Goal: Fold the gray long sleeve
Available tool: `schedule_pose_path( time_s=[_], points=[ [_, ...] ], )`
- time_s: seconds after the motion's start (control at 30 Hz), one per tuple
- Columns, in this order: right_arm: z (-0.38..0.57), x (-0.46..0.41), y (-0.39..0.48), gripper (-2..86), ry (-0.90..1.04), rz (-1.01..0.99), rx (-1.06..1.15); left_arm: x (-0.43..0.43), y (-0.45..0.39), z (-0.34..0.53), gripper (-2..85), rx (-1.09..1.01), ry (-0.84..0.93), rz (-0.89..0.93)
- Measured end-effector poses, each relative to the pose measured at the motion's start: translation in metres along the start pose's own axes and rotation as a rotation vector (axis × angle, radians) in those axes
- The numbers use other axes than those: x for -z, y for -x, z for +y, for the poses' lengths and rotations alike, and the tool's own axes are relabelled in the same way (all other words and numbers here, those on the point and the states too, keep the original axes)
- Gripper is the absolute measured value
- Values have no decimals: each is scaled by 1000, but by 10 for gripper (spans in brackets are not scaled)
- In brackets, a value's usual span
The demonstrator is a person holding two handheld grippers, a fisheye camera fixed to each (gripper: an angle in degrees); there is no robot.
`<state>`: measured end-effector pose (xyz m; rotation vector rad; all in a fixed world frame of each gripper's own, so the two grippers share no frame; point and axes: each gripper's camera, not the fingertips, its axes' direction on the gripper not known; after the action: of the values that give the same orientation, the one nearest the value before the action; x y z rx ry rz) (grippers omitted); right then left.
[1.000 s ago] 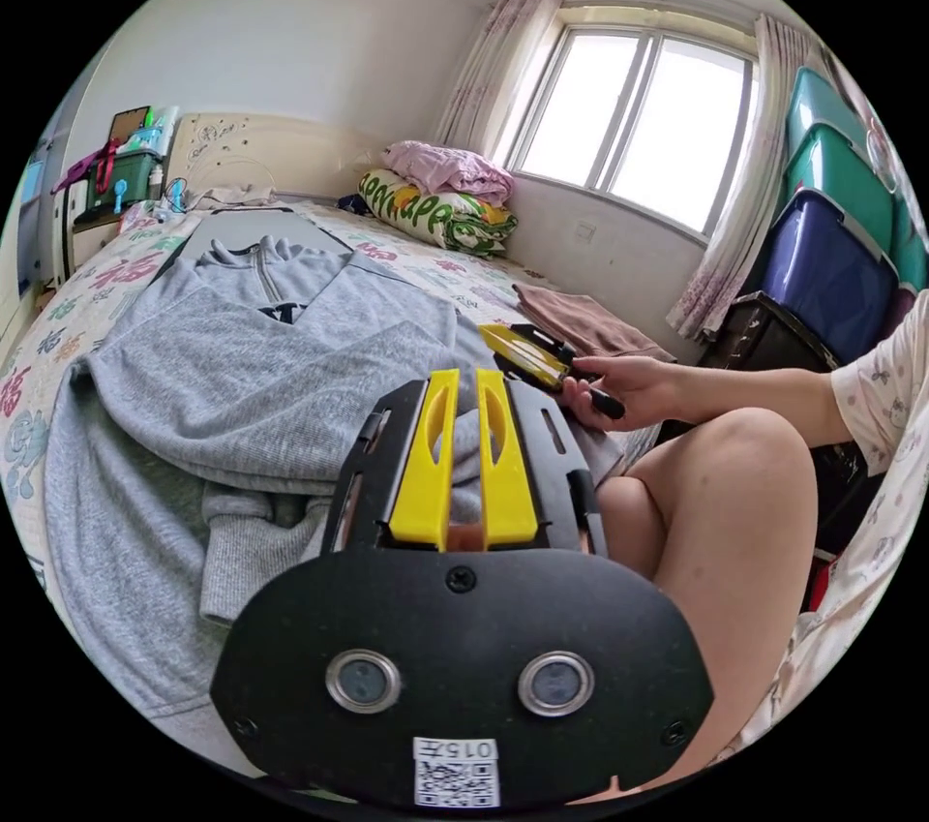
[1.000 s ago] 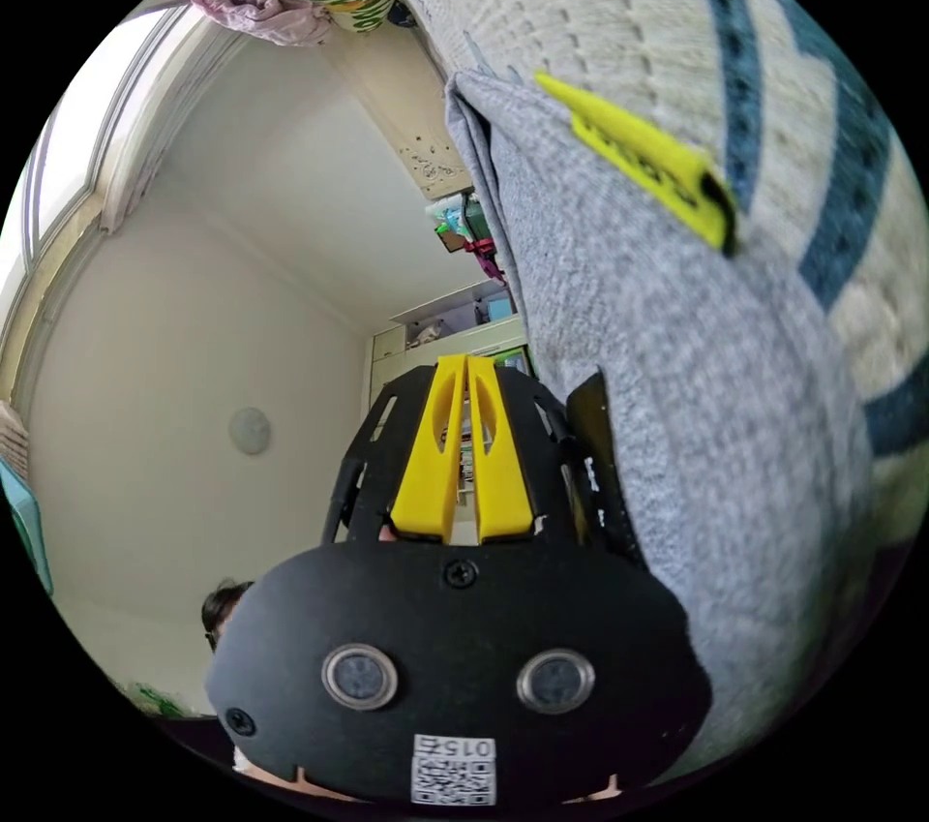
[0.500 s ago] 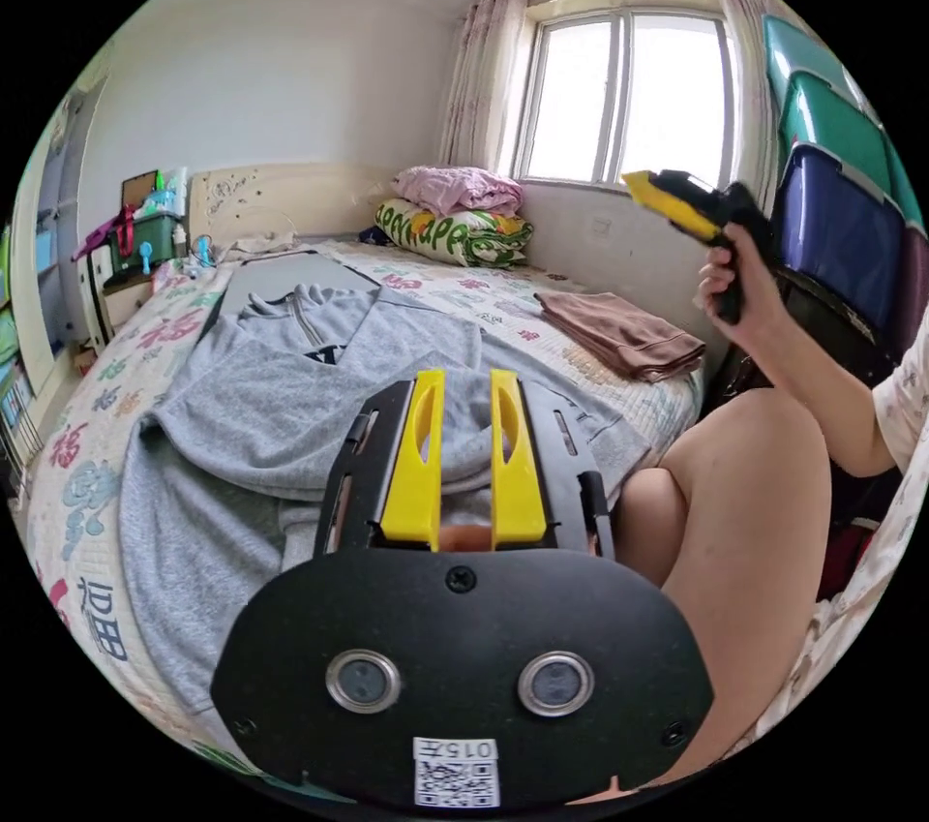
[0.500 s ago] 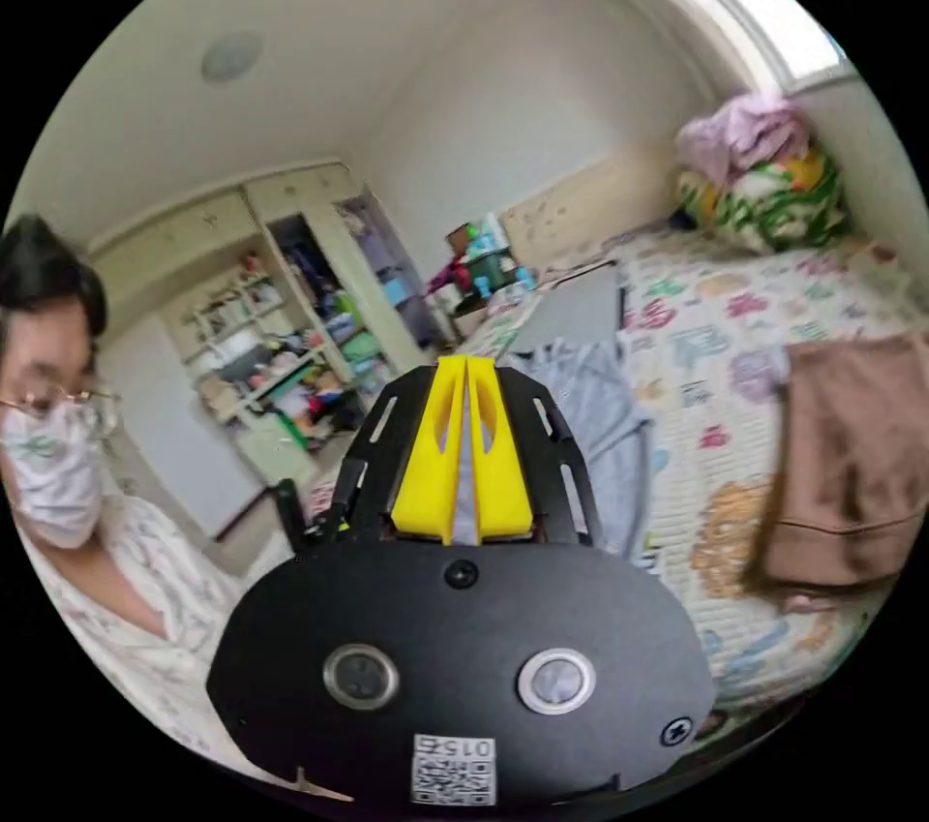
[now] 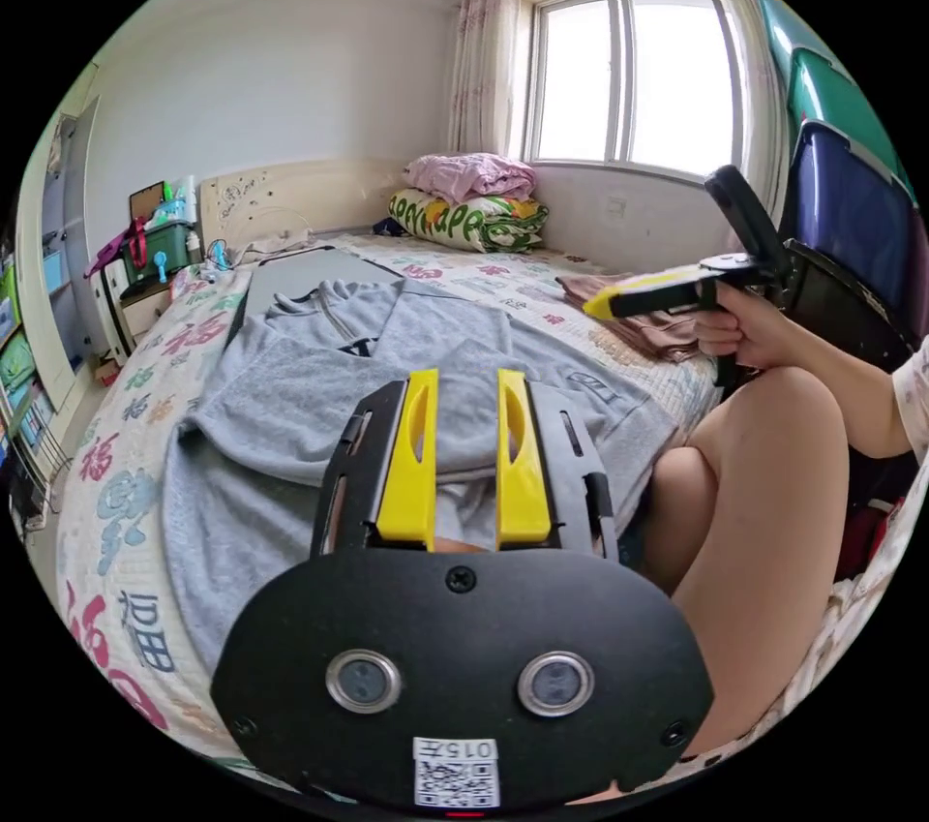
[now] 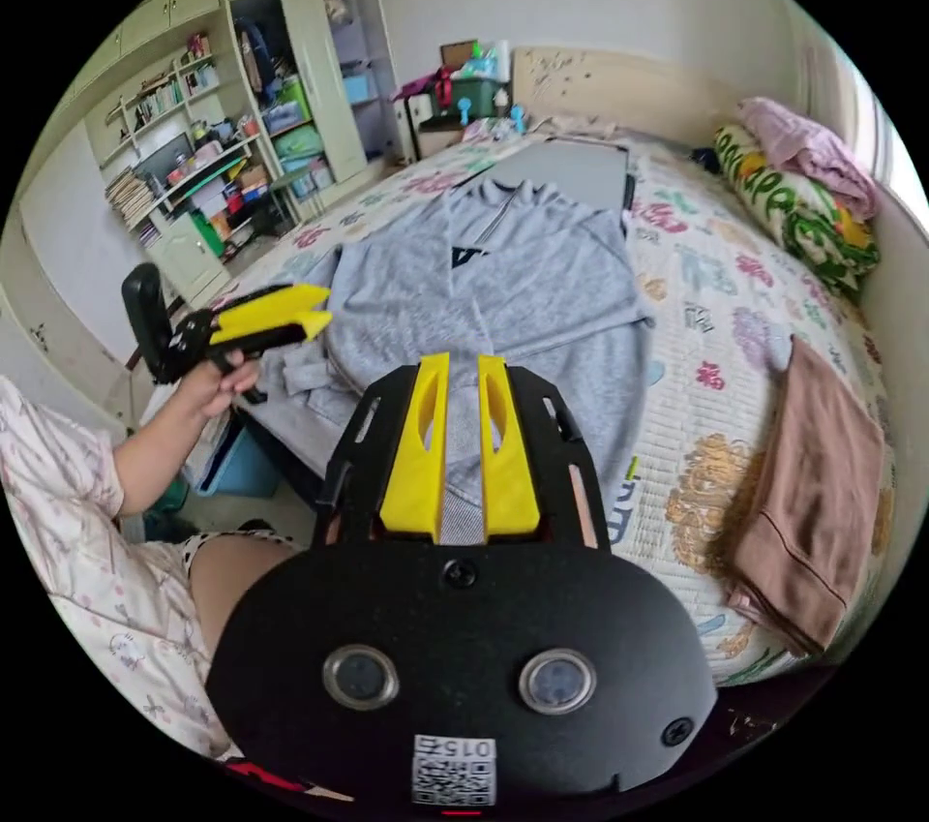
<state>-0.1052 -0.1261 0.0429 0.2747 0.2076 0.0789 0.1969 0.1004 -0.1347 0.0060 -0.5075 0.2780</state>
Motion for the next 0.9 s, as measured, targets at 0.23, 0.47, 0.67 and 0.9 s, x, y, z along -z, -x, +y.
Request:
schedule_pose_path(
  time_s=[0.23,0.47,0.67,0.9],
  points=[
    [1,-178,-34,89,263,-48,-2,-70,94,-136,69,43,215,-181],
    [29,-288,-78,101,353,-132,-57,-179,131,-240,80,161,341,-182],
    [45,-347,-119,95,358,-188,-64,-268,144,-281,89,309,411,-205],
    [56,-398,-157,46,368,-207,-12,-303,138,-321,31,252,481,-179]
  ],
)
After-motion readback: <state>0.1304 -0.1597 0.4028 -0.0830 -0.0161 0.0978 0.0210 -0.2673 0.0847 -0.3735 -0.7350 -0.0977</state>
